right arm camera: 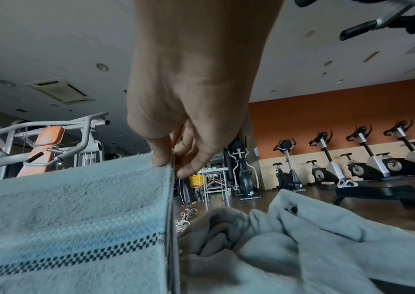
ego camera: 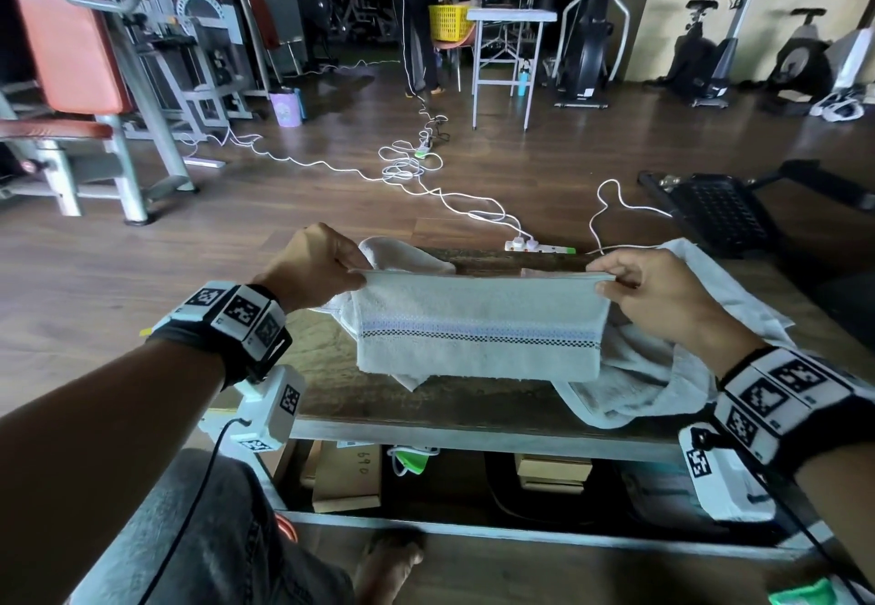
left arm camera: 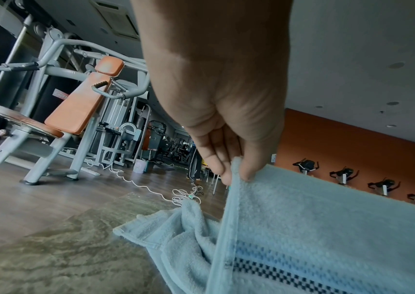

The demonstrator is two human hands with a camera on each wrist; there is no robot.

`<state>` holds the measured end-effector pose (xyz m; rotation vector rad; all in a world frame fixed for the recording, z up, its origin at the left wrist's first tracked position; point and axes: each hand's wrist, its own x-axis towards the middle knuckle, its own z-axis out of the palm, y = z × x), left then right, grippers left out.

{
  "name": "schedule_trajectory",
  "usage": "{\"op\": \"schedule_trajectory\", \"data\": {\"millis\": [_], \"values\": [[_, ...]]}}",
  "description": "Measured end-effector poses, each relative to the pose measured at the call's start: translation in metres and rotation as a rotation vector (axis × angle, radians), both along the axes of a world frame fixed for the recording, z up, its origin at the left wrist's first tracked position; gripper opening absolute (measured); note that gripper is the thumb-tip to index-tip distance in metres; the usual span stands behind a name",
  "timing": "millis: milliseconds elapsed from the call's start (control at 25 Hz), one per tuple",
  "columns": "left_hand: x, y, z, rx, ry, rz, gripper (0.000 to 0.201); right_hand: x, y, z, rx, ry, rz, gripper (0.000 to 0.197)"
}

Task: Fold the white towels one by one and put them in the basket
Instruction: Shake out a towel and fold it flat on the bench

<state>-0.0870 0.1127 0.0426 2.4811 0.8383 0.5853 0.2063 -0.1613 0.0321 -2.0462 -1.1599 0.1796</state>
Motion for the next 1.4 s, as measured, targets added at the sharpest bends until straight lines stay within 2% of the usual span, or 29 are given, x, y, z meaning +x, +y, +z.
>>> {"op": "schedule_trajectory", "data": {"millis": [80, 200, 320, 360, 440, 520, 560, 640, 720, 800, 960, 1120, 1280, 1400], "values": [[0.001, 0.007, 0.006, 0.061, -0.035, 0.074, 0.018, -0.005, 0.017, 0.008, 0.006, -0.015, -0.010, 0.019], [-0.008, 0.008, 0.011, 0.151, -0.172, 0.177, 0.015, -0.013, 0.032, 0.015, 0.131, -0.036, -0.060, 0.017], [-0.034, -0.001, -0.009, 0.081, -0.227, 0.220, 0.016, -0.027, 0.028, -0.005, 0.189, -0.053, -0.033, 0.019], [-0.043, -0.006, -0.022, 0.068, -0.189, 0.201, 0.021, -0.032, 0.022, -0.021, 0.159, -0.058, -0.014, 0.020], [-0.059, -0.015, -0.055, 0.027, 0.015, 0.119, 0.030, -0.041, 0.007, -0.059, 0.012, -0.060, 0.038, 0.025], [-0.068, -0.026, -0.084, -0.074, 0.327, -0.012, 0.025, -0.046, -0.006, -0.098, -0.182, -0.021, 0.087, 0.041], [-0.068, -0.030, -0.096, -0.118, 0.422, -0.059, 0.020, -0.048, -0.011, -0.114, -0.253, -0.015, 0.092, 0.047], [-0.065, -0.035, -0.112, -0.189, 0.406, 0.018, 0.016, -0.051, -0.014, -0.130, -0.253, -0.003, 0.060, 0.049], [-0.058, -0.036, -0.119, -0.201, 0.327, 0.245, 0.017, -0.054, -0.015, -0.130, -0.162, 0.068, -0.020, 0.036], [-0.051, -0.038, -0.122, -0.205, 0.328, 0.370, 0.032, -0.057, -0.014, -0.122, -0.186, 0.051, -0.126, 0.018], [-0.051, -0.044, -0.123, -0.264, 0.344, 0.382, 0.049, -0.062, -0.012, -0.115, -0.311, -0.041, -0.128, 0.044], [-0.052, -0.048, -0.113, -0.277, 0.281, 0.418, 0.067, -0.062, -0.012, -0.107, -0.402, -0.055, -0.136, 0.044], [-0.052, -0.046, -0.107, -0.317, 0.246, 0.416, 0.045, -0.065, -0.014, -0.100, -0.451, -0.076, -0.148, 0.040], [-0.051, -0.041, -0.109, -0.387, 0.311, 0.434, 0.037, -0.067, -0.016, -0.096, -0.464, -0.048, -0.159, 0.036]]}}
